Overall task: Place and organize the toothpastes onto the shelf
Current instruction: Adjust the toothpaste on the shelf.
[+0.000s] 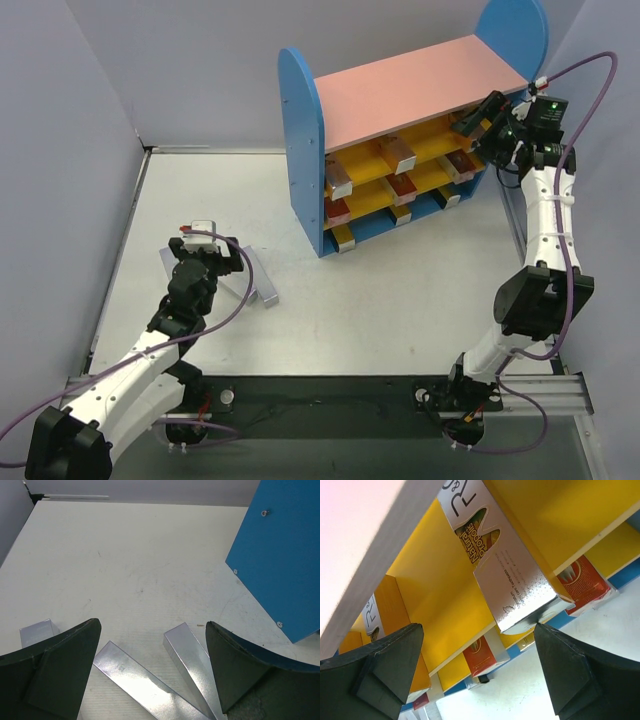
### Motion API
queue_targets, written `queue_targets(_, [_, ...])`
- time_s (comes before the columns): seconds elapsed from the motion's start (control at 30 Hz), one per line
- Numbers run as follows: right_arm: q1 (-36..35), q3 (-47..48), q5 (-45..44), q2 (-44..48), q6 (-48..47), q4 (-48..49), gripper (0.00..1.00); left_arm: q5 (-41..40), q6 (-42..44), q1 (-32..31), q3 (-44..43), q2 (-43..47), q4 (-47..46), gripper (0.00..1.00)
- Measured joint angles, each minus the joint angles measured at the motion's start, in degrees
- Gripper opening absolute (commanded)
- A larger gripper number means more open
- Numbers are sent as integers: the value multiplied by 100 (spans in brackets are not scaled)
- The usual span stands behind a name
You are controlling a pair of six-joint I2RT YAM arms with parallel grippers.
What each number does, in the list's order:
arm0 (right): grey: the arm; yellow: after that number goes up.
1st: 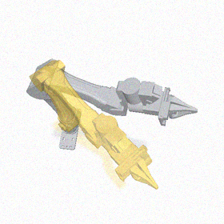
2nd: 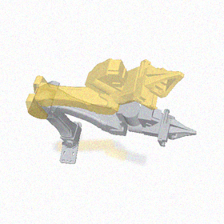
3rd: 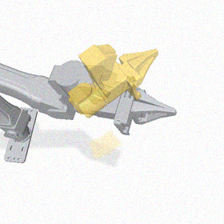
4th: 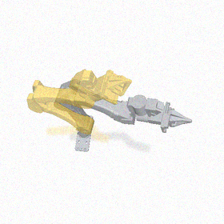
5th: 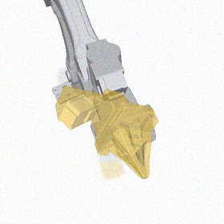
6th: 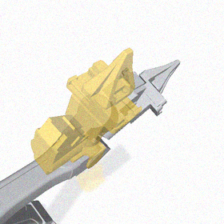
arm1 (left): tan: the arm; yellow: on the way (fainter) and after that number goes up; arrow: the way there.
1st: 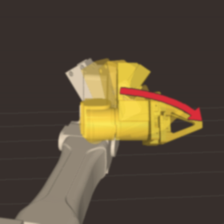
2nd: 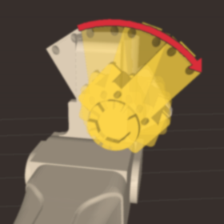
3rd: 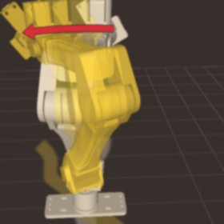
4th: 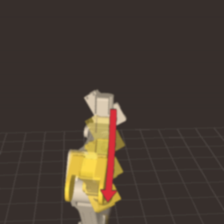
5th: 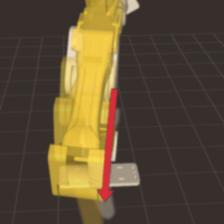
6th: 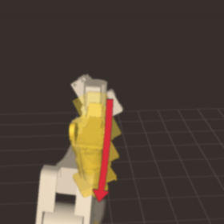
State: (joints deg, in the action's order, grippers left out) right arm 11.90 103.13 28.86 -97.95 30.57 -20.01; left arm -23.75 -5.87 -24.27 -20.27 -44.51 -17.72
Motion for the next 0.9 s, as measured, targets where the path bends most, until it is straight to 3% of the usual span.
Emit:
queue_targets(0.6, [0, 518, 85, -385, -391, 162, 100, 2, 2, 0, 0, 9, -9, 97])
queue_targets(0.9, [-96, 142, 83, -57, -697, 243, 100, 0, -11, 0, 0, 50, -11, 97])
